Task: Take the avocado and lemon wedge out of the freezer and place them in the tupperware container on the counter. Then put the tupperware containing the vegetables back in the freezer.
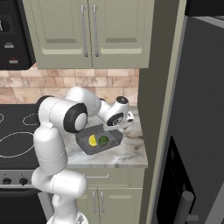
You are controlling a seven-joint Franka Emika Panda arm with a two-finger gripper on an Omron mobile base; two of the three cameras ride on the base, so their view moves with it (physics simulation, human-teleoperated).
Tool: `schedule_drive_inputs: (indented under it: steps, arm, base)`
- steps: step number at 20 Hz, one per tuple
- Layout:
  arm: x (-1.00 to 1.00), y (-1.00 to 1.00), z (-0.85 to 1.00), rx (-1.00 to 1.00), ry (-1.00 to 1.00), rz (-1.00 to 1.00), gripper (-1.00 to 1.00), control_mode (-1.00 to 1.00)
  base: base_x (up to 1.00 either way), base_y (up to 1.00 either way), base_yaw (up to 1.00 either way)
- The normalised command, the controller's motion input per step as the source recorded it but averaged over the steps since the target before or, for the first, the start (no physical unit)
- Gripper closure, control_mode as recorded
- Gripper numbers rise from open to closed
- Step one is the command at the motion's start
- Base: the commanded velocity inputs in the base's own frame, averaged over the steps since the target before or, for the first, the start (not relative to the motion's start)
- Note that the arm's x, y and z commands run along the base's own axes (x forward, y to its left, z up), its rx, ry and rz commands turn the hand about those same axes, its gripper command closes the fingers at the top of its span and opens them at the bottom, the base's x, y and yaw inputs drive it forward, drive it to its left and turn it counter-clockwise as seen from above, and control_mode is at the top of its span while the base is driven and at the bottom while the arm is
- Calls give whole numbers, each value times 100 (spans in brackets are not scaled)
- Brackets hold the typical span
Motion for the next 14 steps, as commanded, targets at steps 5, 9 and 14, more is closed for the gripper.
schedule_drive_inputs:
  steps: [5,9,14]
  arm:
    - [-8,0,0,0,4,0,-100,-100]
    - [-17,0,0,0,8,0,-100,-100]
    - [-10,5,-2,0,11,0,100,-100]
  base:
    - [0,0,0]
    - [0,0,0]
    - [0,0,0]
